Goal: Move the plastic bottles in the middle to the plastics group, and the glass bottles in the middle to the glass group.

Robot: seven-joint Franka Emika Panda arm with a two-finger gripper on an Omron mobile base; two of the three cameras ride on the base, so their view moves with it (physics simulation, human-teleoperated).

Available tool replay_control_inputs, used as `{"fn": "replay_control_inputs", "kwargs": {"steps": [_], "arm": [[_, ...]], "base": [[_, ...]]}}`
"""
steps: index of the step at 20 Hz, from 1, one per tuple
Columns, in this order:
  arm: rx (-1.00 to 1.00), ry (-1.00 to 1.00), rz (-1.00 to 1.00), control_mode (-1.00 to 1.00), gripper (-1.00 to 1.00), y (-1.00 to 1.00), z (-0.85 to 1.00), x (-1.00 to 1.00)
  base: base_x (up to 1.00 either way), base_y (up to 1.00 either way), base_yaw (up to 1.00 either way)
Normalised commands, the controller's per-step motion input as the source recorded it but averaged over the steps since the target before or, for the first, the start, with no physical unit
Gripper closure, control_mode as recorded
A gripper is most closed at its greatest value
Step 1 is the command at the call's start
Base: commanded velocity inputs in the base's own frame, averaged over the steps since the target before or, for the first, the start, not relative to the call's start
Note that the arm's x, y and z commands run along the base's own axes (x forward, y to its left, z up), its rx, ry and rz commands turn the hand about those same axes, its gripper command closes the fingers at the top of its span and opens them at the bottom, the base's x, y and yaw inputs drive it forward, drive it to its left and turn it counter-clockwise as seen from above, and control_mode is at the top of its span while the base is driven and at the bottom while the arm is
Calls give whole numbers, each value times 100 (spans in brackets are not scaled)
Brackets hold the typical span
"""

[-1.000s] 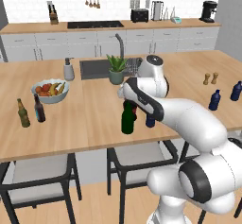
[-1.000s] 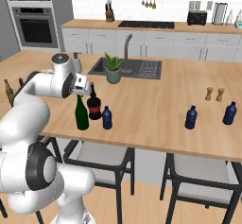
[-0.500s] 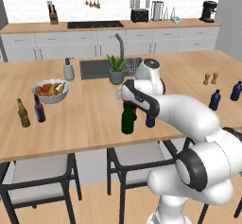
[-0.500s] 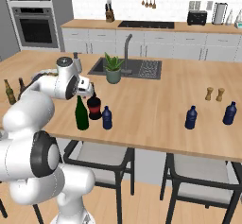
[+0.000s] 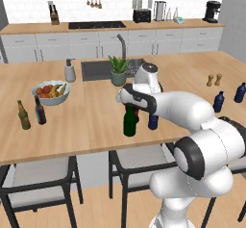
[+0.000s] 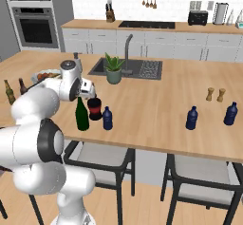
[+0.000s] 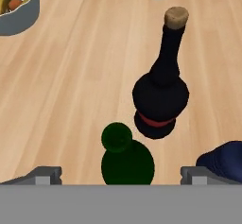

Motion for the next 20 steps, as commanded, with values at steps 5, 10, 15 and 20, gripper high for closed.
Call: {"fn": "replay_control_inputs", "kwargs": {"steps": [5,10,15,20], "arm": [[0,0,0,-100,-100,4,-17,19],[0,-3,0,-100,-100,2,-18,14],[0,-10,0,-100,-100,1,-17,9],[0,-16,0,-100,-100,0,-15,2]], "base": [[0,0,0],[0,0,0],[0,0,0],[0,0,0]]}}
